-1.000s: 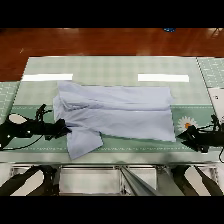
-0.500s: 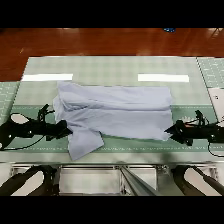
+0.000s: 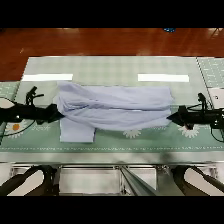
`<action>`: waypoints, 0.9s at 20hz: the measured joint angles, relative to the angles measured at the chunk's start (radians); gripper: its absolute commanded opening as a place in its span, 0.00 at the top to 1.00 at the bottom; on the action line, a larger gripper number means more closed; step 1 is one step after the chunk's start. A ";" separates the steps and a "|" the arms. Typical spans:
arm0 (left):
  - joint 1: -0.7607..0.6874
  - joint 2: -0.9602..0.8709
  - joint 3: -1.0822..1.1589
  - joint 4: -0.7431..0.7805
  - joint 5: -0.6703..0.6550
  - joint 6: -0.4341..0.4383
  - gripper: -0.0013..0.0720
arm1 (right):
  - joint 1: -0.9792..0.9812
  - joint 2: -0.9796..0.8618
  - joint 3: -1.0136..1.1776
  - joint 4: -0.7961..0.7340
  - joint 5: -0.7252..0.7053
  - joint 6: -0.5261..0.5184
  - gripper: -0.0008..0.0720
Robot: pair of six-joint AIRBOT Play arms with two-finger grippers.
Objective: Fold the shirts.
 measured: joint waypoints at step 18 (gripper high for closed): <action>-0.094 -0.681 0.885 -0.035 -0.111 -0.136 0.95 | 0.114 -0.489 0.551 0.107 -0.071 0.023 0.96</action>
